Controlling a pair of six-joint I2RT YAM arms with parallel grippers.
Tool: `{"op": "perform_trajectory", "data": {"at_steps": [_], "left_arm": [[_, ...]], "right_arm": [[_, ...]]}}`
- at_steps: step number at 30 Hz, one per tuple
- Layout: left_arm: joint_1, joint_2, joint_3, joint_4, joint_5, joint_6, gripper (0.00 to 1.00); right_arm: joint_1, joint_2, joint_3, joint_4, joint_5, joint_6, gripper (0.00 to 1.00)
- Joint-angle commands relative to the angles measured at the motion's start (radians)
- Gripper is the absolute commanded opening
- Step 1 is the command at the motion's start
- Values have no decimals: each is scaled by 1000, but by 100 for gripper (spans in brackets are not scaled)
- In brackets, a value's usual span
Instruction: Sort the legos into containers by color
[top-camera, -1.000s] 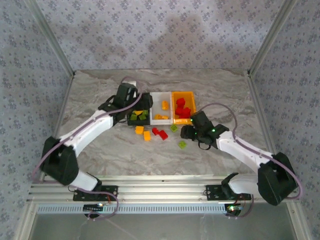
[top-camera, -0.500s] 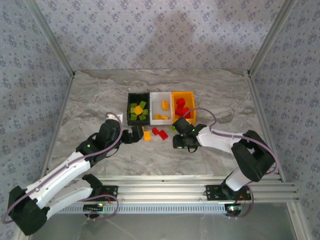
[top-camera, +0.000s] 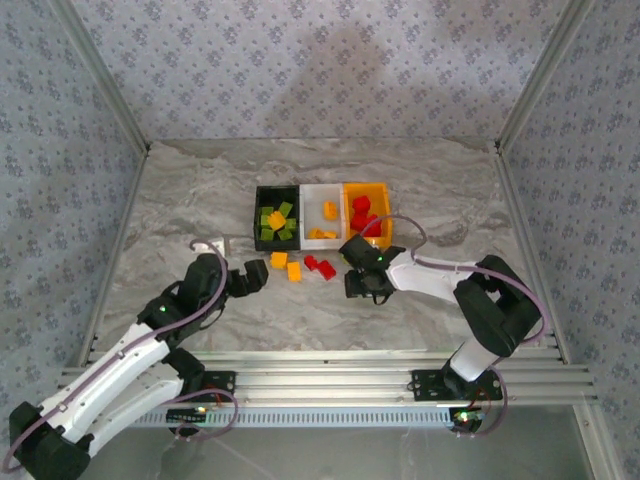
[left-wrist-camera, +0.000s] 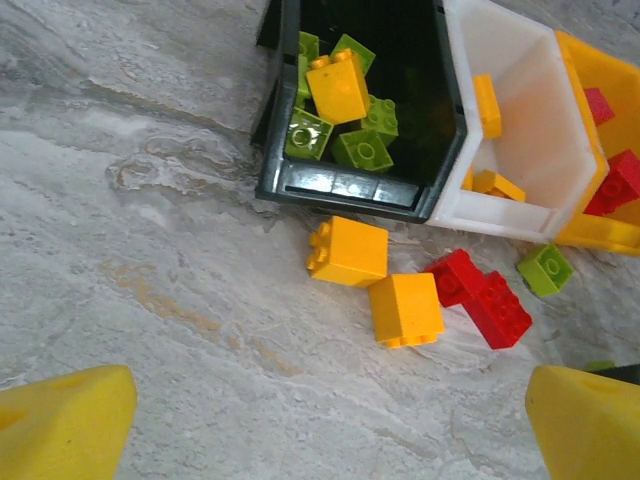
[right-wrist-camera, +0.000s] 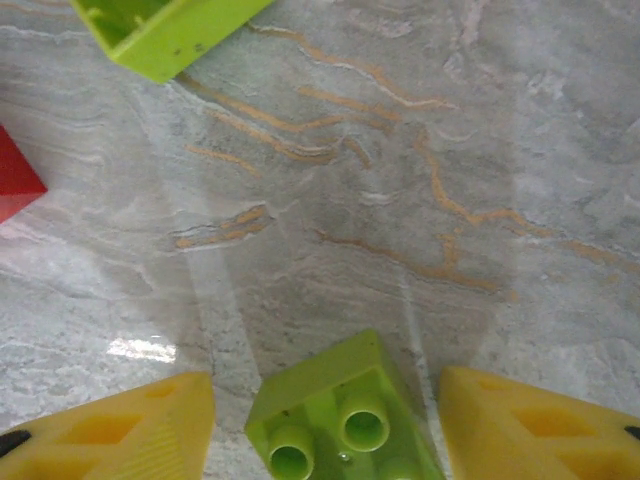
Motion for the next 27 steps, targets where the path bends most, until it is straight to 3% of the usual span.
{"op": "perform_trajectory", "data": {"at_steps": [1,8,14,20,27], "left_arm": [[41,47,39,44,61,47,98],[81,317,221,83,103,120,91],[94,274,232,55,19,91,99],[100,138,205,-68,-74,57,100],[102,29,195,-139,-132,52,100]], "right_arm": [[7,-24,22,-4,17,2,65],[8,-98,75,-40,40,-34,67],[18,-108,232,-8,-23,18,68],[82,116,540,89,-61,265,67],[103,424,867,50,-125,554,67]]}}
